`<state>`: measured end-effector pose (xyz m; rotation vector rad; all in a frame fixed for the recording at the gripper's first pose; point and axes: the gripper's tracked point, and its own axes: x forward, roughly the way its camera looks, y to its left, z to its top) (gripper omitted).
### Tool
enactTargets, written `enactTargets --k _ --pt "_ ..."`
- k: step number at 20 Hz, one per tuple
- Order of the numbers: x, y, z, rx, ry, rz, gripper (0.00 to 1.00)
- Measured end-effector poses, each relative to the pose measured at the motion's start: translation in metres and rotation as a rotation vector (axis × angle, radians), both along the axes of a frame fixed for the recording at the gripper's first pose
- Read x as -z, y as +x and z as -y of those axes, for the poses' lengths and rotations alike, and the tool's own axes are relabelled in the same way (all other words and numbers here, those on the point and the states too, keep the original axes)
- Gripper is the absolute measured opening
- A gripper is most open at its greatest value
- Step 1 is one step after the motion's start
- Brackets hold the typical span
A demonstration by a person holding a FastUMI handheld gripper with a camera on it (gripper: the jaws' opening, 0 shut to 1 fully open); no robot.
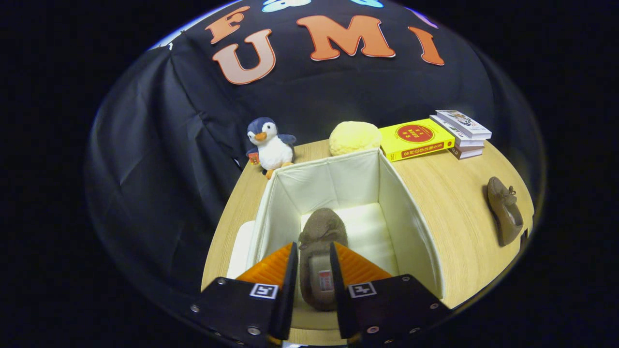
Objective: Open the storage box then place both shoes into the box .Put the left shoe in first, then the right shoe, with the right side of both shoes facing outward in a uniform manner.
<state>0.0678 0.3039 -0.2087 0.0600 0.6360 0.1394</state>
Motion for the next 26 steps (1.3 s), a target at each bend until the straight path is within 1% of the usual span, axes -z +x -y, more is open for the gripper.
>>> enactTargets --k 1,2,3,4,5,10,17,21,26 --pt "-0.006 -0.001 0.003 -0.005 -0.008 0.016 0.59" --pt "-0.011 -0.001 0.009 -0.002 -0.018 0.029 0.70" --pt "-0.015 -0.001 0.015 0.000 -0.023 0.043 0.85" --pt "-0.020 -0.003 0.022 0.004 -0.022 0.056 0.89" --pt "-0.025 -0.001 0.030 0.012 -0.022 0.067 0.98" --pt "-0.046 0.006 0.095 0.079 -0.032 0.114 0.99" --pt "-0.065 0.019 0.213 0.187 -0.072 0.166 0.99" --pt "-0.064 0.018 0.288 0.247 -0.089 0.160 0.99" --pt "-0.059 0.011 0.376 0.298 -0.131 0.139 0.99"
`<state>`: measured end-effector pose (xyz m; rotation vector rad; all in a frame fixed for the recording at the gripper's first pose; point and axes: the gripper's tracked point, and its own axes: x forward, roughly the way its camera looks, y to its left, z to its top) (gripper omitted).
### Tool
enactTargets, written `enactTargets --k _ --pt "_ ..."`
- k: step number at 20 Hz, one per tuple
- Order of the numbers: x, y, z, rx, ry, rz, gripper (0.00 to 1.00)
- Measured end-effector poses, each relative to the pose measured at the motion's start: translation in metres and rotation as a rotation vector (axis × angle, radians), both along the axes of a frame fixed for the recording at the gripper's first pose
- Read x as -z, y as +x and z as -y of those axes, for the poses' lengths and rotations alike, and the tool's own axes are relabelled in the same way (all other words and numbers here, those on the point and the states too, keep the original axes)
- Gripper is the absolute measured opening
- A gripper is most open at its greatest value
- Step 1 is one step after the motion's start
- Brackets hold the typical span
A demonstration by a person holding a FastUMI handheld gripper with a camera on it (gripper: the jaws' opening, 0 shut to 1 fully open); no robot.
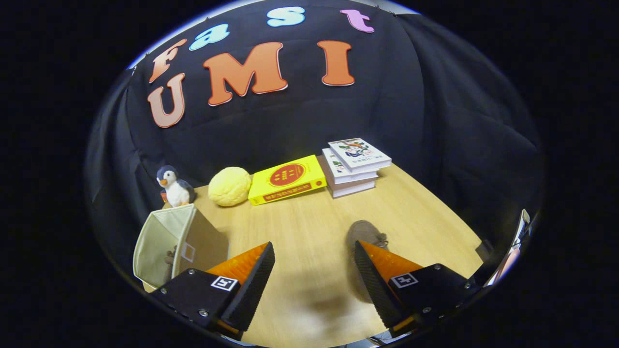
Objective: Open the storage box then place both shoes into the box .Put the left shoe in first, then the right shoe, with the right side of both shoes facing outward in a uniform manner.
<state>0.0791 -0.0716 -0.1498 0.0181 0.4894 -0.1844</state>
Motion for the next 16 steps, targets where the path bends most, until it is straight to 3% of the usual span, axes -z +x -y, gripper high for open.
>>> enactTargets --k 8,12,16 --pt "0.042 -0.005 0.108 0.048 -0.024 -0.072 0.99" --pt "0.081 -0.007 0.120 0.018 -0.025 -0.140 0.97" --pt "0.106 0.003 0.116 -0.015 -0.038 -0.171 0.86"
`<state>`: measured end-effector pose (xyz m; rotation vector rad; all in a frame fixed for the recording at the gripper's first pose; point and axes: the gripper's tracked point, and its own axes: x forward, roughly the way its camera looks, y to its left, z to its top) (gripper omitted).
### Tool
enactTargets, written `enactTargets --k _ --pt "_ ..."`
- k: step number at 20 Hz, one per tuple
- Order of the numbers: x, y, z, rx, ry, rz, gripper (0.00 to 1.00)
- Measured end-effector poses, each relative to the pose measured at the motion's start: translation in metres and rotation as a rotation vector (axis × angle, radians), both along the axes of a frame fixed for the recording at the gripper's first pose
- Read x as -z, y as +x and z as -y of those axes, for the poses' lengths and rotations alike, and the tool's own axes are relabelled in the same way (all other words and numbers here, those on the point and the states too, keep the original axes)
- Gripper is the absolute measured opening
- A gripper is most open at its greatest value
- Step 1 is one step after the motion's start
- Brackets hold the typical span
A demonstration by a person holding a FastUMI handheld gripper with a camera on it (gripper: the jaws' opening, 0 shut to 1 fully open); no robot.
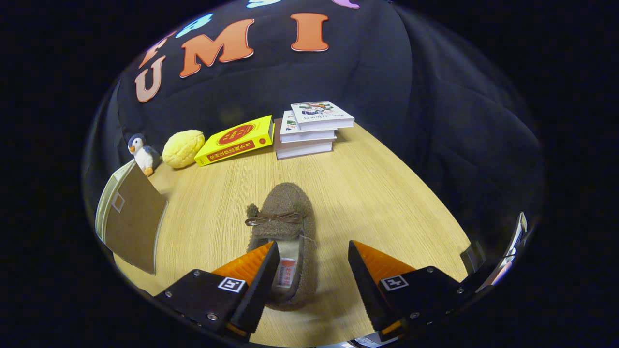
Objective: Open the storage box then place both shoes into the box .Put the left shoe in first, then the right shoe, with the right side of both shoes facing outward in a uniform manner.
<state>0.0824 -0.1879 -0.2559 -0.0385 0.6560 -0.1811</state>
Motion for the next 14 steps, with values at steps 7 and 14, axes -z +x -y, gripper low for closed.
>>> enactTargets --k 7,14 --pt "0.026 0.014 -0.003 0.016 -0.001 -0.053 0.07" --pt "-0.001 0.019 -0.008 0.051 0.029 -0.014 0.01"
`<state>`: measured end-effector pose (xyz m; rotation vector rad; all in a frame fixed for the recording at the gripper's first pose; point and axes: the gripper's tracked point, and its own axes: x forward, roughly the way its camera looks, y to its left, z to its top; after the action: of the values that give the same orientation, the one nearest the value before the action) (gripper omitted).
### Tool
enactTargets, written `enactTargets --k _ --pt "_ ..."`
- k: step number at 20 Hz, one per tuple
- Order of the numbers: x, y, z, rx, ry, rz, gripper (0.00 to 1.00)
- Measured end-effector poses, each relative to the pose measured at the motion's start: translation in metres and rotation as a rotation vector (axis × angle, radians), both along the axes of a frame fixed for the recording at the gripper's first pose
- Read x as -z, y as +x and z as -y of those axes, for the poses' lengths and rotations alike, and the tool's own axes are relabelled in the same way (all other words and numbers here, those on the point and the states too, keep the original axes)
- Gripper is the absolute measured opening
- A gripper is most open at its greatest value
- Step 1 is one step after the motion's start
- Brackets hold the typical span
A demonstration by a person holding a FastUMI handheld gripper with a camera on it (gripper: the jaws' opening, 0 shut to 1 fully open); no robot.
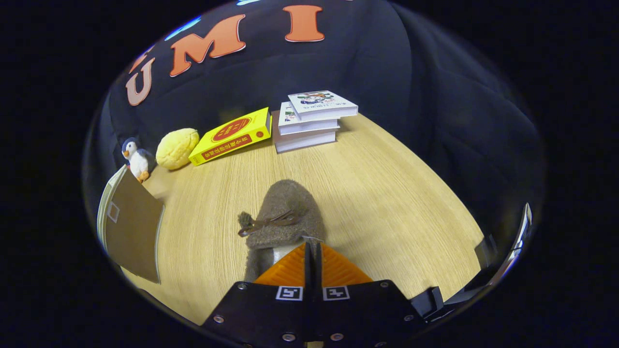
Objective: Open the storage box then place both shoes into the box .Put the left shoe in first, then the right shoe, with the right side of both shoes facing outward in a uniform manner.
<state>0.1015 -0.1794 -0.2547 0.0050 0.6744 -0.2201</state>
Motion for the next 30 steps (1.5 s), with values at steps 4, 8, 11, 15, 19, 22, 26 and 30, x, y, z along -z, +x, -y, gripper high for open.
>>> enactTargets --k 4,8,11,15,19,22,26,30 --pt "-0.029 -0.001 -0.013 0.000 -0.024 0.044 0.01" --pt "-0.051 -0.006 -0.038 0.007 -0.021 0.086 0.01" --pt "-0.072 -0.011 -0.068 0.013 -0.015 0.116 0.01" --pt "-0.099 -0.015 -0.125 0.001 0.012 0.160 0.01" --pt "-0.140 -0.012 -0.193 -0.037 0.055 0.243 0.01" --pt "-0.146 -0.010 -0.210 -0.067 -0.103 0.241 0.00" --pt "-0.099 -0.022 -0.221 -0.086 -0.079 0.194 0.01" --pt "-0.038 -0.063 -0.188 -0.012 -0.092 0.118 0.15"
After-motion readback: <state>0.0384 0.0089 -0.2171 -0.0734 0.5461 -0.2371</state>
